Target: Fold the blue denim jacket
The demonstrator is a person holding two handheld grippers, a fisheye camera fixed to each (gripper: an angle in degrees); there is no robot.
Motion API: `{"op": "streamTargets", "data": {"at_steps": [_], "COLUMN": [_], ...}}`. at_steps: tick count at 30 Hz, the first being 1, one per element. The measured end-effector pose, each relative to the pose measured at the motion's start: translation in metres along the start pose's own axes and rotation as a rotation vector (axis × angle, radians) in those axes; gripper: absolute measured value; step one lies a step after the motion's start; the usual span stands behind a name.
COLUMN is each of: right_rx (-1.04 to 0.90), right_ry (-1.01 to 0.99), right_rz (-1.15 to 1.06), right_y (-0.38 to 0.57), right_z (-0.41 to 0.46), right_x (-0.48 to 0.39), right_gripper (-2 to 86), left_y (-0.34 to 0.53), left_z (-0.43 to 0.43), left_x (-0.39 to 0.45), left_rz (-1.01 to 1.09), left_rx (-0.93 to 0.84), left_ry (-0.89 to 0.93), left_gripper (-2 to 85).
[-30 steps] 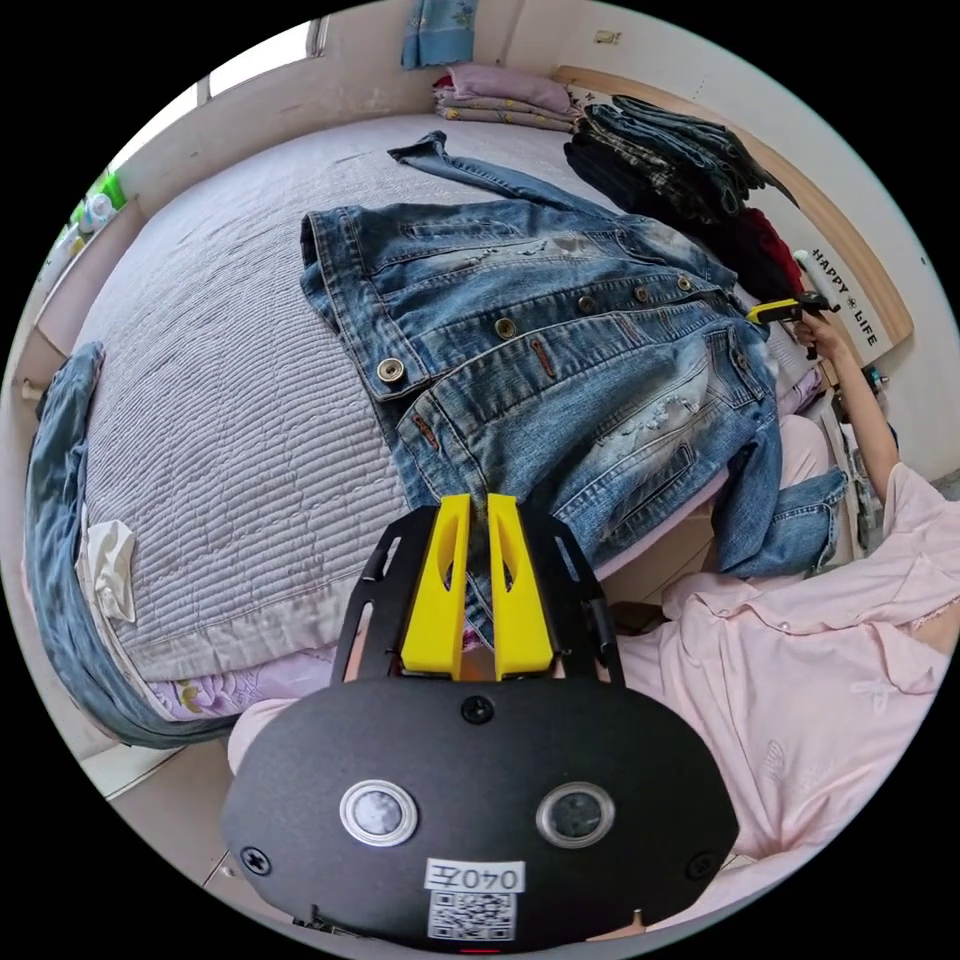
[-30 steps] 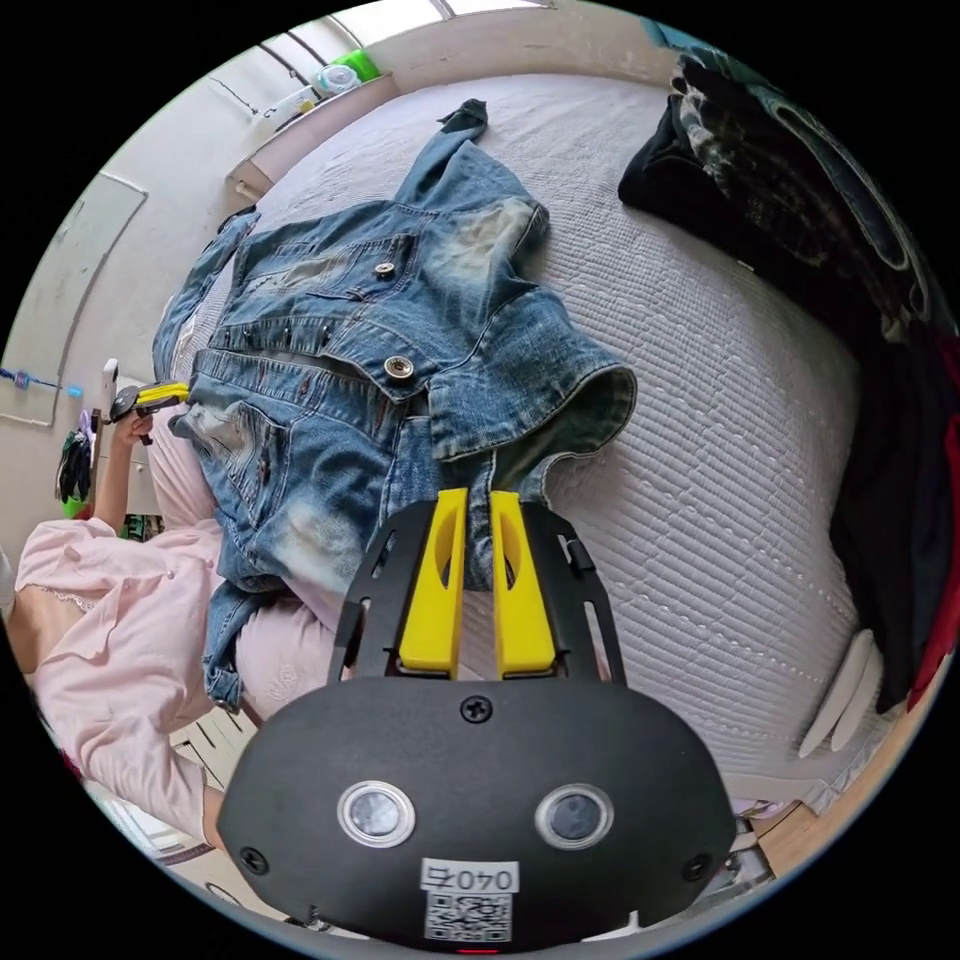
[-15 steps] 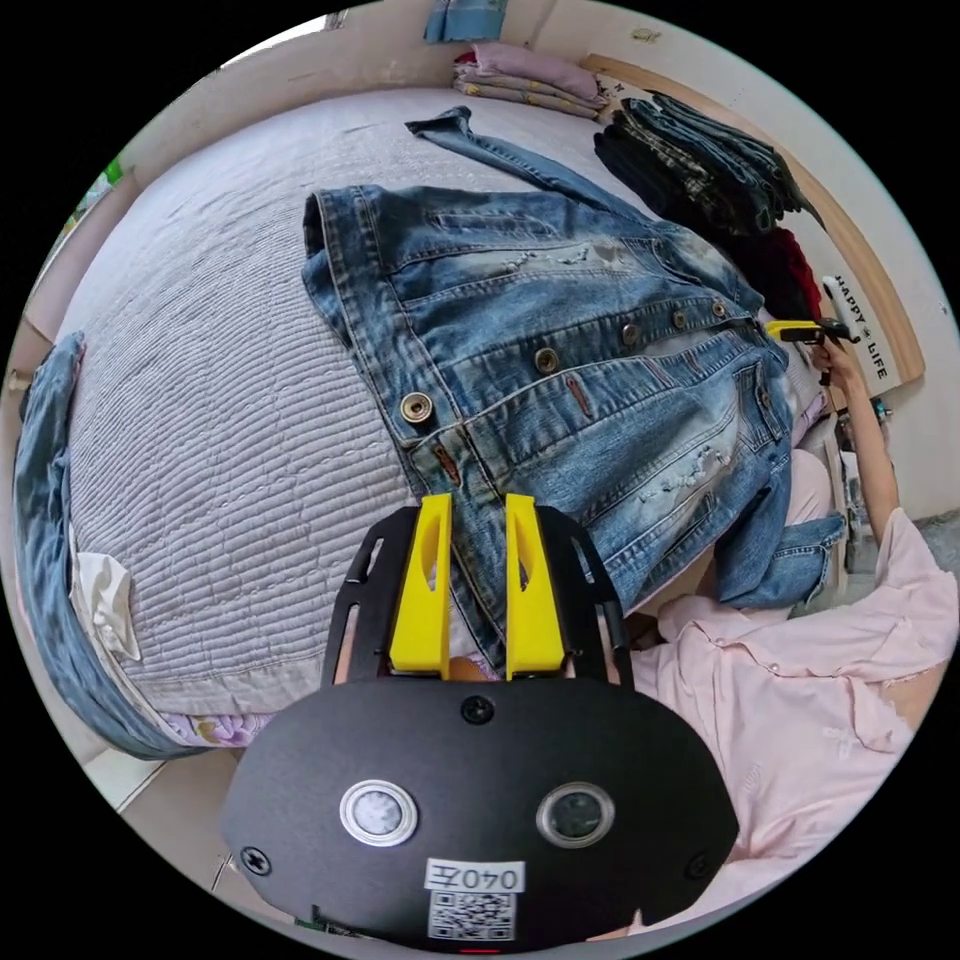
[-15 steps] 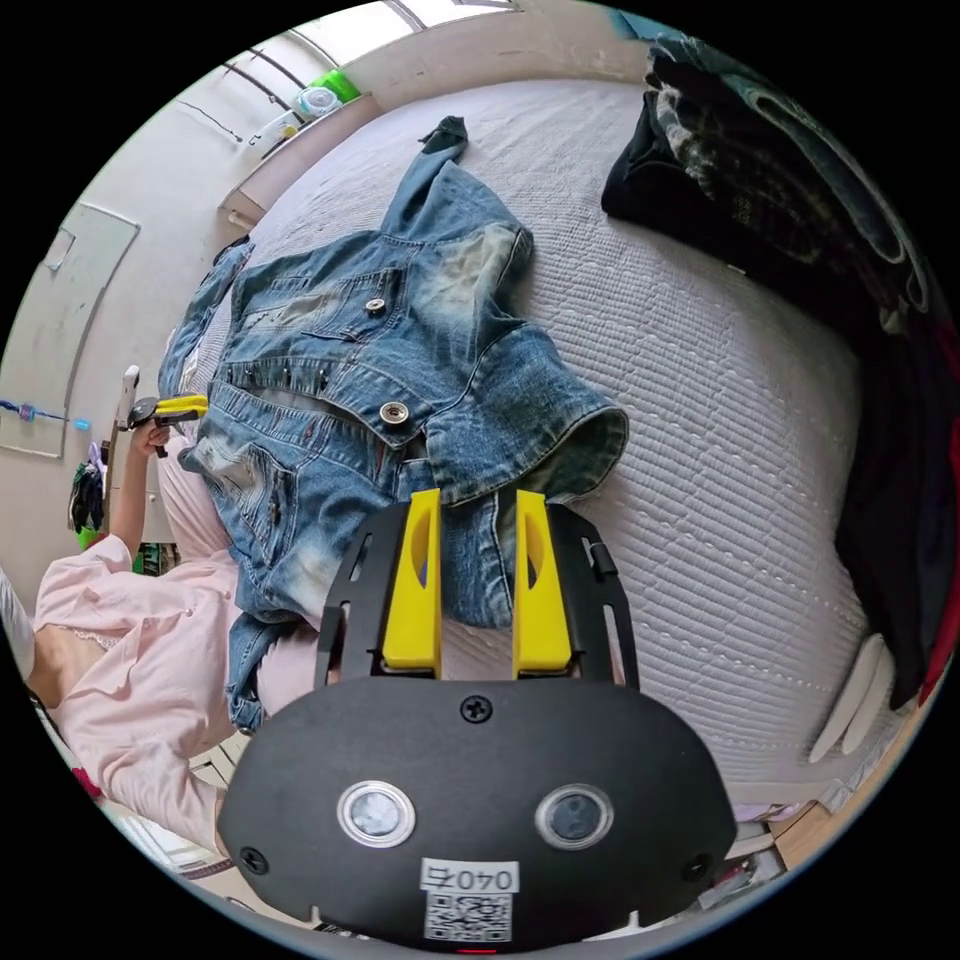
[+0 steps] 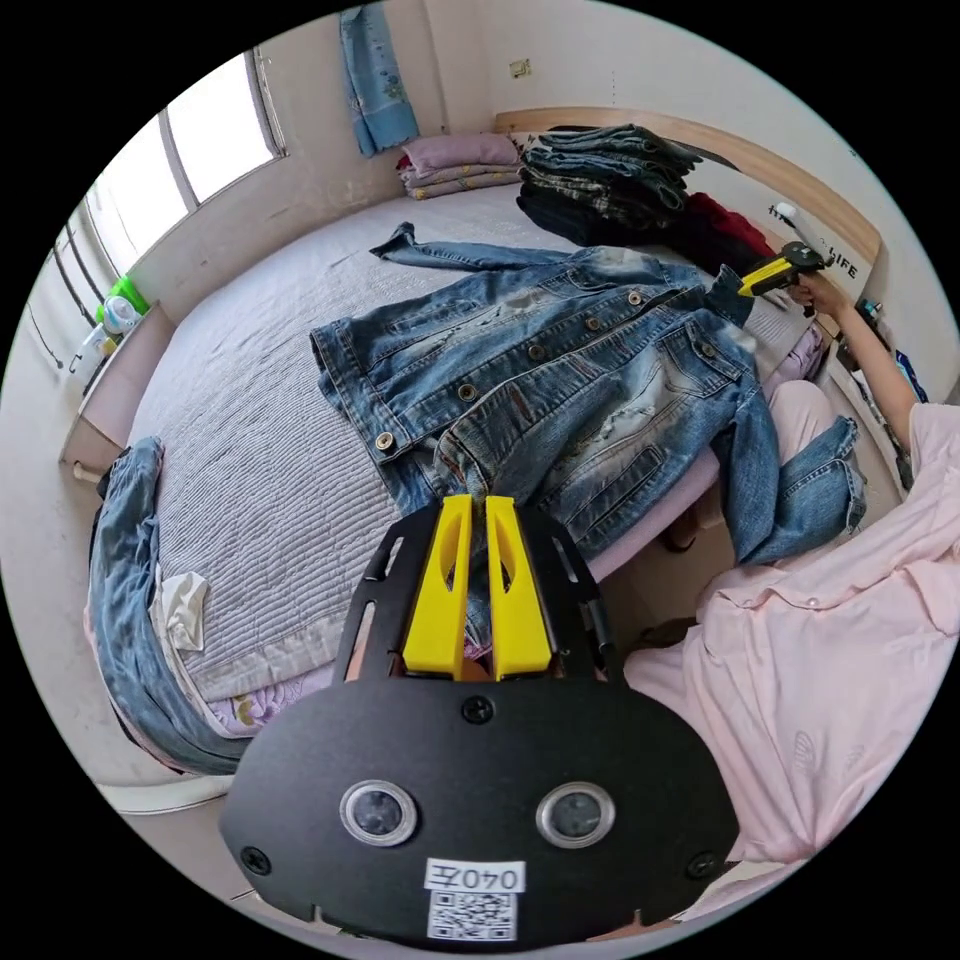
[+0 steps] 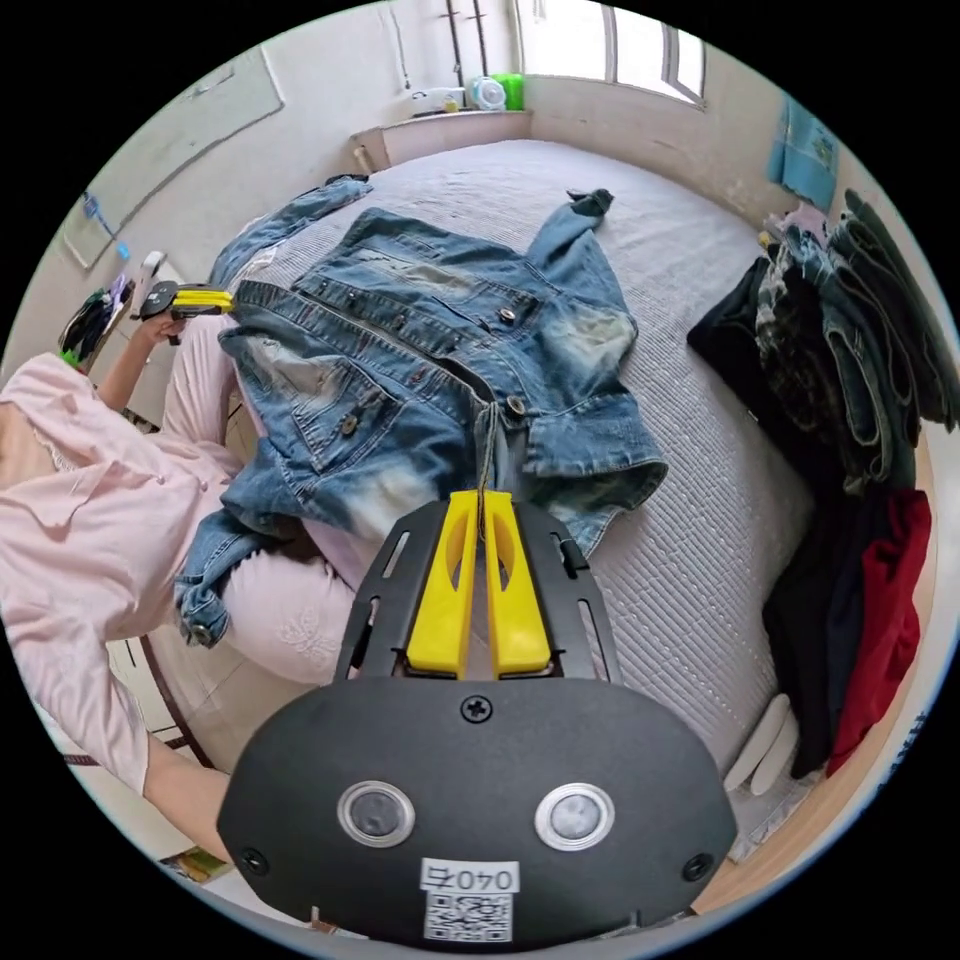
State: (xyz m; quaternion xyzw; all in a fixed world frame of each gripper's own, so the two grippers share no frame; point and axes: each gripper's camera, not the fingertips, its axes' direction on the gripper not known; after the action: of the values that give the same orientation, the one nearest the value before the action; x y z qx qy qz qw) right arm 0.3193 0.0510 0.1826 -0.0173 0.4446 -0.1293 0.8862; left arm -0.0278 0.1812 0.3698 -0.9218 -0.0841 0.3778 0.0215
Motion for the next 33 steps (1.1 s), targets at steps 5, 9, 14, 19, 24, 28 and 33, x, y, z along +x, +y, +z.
{"op": "streamTargets", "data": {"at_steps": [5, 9, 14, 19, 24, 28, 33], "right_rx": [0.178, 0.243, 0.136, 0.119, -0.026, -0.102, 0.111], "right_ry": [0.012, 0.015, -0.034, 0.015, 0.026, 0.041, 0.102], "right_rz": [0.003, 0.123, 0.292, 0.305, 0.328, 0.411, 0.472], "right_y": [0.017, 0.007, -0.026, -0.048, -0.080, -0.092, -0.089], "right_z": [-0.050, -0.060, -0.003, 0.003, 0.022, 0.038, -0.043], "right_x": [-0.003, 0.033, 0.081, 0.083, 0.094, 0.092, 0.045], "right_gripper": [-0.8, -0.8, -0.8, -0.9, -0.2, 4.8, 11.4], "left_y": [0.007, -0.023, -0.058, -0.066, -0.079, -0.081, -0.049], "left_z": [-0.044, -0.031, 0.045, 0.045, 0.077, 0.083, 0.014], "left_x": [-0.011, -0.029, -0.056, -0.069, -0.071, -0.070, -0.071], "left_rz": [-0.080, -0.069, -0.141, -0.212, -0.179, -0.185, -0.226], "left_rx": [0.167, 0.143, -0.080, -0.074, -0.185, -0.219, -0.113], "left_ry": [-0.058, -0.149, -0.108, -0.059, -0.114, -0.151, -0.317], "left_gripper": [-1.5, -1.5, -1.5, -1.4, -1.0, 3.3, 2.9]}}
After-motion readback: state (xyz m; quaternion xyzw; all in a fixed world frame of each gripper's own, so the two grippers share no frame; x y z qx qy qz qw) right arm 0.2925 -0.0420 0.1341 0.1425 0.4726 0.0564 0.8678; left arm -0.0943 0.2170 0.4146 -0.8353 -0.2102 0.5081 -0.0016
